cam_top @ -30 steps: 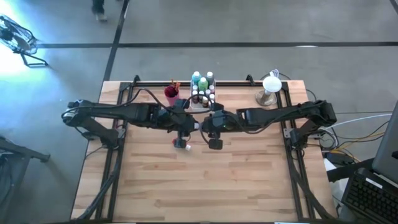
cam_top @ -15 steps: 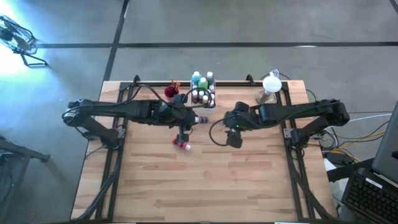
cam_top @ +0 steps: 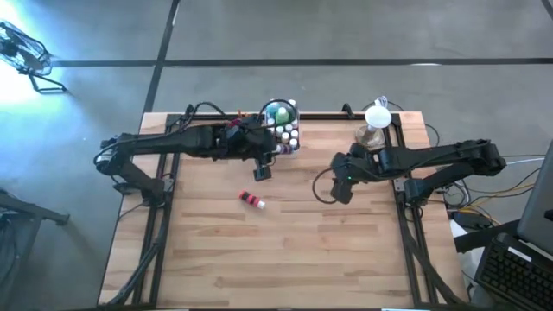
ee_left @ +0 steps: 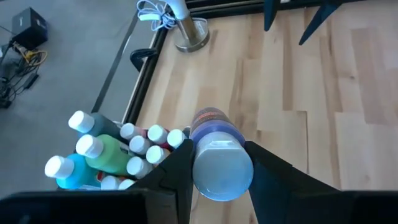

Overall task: Pick & Place Paint Supplies
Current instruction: Put the violet paint bottle into the white bin, then put the orange paint bottle into the white bin

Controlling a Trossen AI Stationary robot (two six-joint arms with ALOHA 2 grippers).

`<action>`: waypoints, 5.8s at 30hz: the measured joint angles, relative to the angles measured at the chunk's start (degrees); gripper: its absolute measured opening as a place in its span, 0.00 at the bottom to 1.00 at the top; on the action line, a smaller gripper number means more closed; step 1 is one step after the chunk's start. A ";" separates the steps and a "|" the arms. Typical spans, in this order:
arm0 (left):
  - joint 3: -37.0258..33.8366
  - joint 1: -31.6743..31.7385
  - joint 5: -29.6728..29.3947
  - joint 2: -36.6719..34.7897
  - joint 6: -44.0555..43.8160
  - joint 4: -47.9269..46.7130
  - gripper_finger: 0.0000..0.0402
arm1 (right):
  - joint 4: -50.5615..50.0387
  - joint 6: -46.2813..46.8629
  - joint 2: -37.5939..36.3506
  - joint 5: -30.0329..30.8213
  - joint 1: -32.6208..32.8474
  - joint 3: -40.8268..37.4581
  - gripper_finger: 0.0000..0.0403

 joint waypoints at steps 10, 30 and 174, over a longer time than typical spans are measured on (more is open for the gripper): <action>14.27 2.83 -2.16 11.47 0.47 -10.16 0.30 | 2.86 4.48 -8.66 0.60 -0.90 -8.51 0.56; 18.46 13.60 6.49 20.29 -6.85 -16.29 0.30 | 7.07 4.97 -13.42 1.59 -0.98 -14.92 0.60; -11.92 -12.16 -0.24 11.65 10.90 -26.72 0.55 | 16.29 1.87 -13.39 5.77 -0.96 -19.32 0.56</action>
